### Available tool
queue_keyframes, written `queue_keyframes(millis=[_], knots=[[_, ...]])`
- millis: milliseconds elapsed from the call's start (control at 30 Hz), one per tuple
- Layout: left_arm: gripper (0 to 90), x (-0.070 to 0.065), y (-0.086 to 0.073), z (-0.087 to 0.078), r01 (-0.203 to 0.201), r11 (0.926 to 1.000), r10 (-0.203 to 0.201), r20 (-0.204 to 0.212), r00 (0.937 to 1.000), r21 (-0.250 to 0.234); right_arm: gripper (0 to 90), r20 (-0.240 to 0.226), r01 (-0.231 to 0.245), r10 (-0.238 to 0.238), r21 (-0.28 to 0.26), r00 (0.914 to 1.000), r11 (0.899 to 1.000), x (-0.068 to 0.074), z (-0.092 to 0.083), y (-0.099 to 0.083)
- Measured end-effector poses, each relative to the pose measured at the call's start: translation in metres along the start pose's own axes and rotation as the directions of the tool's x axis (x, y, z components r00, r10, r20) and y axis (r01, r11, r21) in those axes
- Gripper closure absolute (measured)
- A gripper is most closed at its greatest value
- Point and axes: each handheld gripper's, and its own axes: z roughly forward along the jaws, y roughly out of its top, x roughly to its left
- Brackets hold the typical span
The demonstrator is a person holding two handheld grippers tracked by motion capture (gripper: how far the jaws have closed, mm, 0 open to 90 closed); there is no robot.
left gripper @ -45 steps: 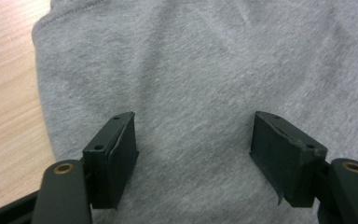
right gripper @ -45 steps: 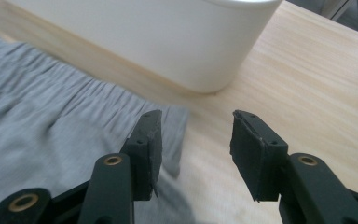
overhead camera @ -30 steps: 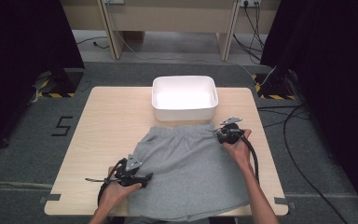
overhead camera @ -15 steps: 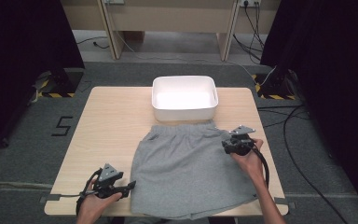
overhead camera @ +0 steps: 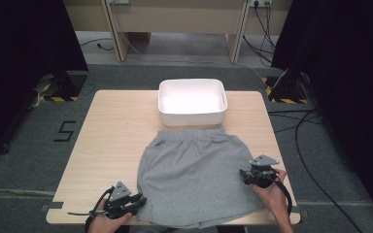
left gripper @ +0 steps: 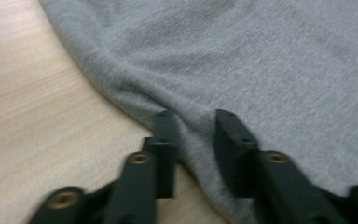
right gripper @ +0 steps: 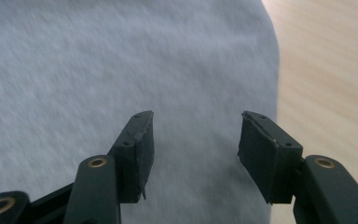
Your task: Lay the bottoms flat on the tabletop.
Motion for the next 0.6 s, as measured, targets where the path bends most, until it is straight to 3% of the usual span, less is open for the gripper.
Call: queue_keyframes(millis=[33,100,133,267,333,400,467,500,600], knots=[[82.3,0.001,0.002,-0.001,-0.006,0.9998,0.006,-0.004,1.0,-0.019,45.7,0.007,-0.012,0.012,0.003,0.9999,1.0,0.0,-0.001,-0.004],[87.8,0.003,0.009,-0.006,-0.024,0.9989,0.024,-0.014,0.9996,-0.041,46.2,0.002,-0.021,0.021,-0.007,0.9998,1.0,-0.001,-0.005,-0.01],[88.3,0.004,0.014,-0.01,-0.035,0.9978,0.033,-0.024,0.9992,-0.057,46.2,0.002,-0.036,0.036,-0.007,0.9993,0.999,-0.001,-0.006,-0.012],[89.0,0.007,0.035,-0.034,-0.093,0.9919,0.088,-0.06,0.9943,-0.086,46.8,-0.002,-0.024,0.024,-0.017,0.9997,1.0,0.0,-0.009,-0.016],[88.7,0.011,0.038,-0.04,-0.109,0.9927,0.106,-0.061,0.9924,-0.051,46.8,0.0,-0.022,0.022,-0.014,0.9998,1.0,0.004,-0.01,-0.016],[87.9,0.014,0.032,-0.037,-0.104,0.9943,0.103,-0.075,0.9919,-0.019,46.8,-0.002,-0.016,0.016,-0.017,0.9999,1.0,0.008,-0.011,-0.016],[79.8,0.015,0.02,-0.028,-0.1,0.994,0.102,-0.066,0.9926,0.046,46.6,-0.012,-0.004,0.004,-0.017,0.9999,1.0,0.011,-0.013,-0.018],[74.1,0.016,0.016,-0.025,-0.087,0.9949,0.09,-0.062,0.994,0.051,45.9,-0.015,-0.011,0.011,-0.018,0.9998,1.0,0.012,-0.014,-0.019],[59.7,0.02,0.01,-0.023,-0.023,0.9997,0.023,-0.054,0.9983,0.01,44.8,-0.005,-0.008,0.008,-0.028,1.0,1.0,0.013,-0.02,-0.024]])
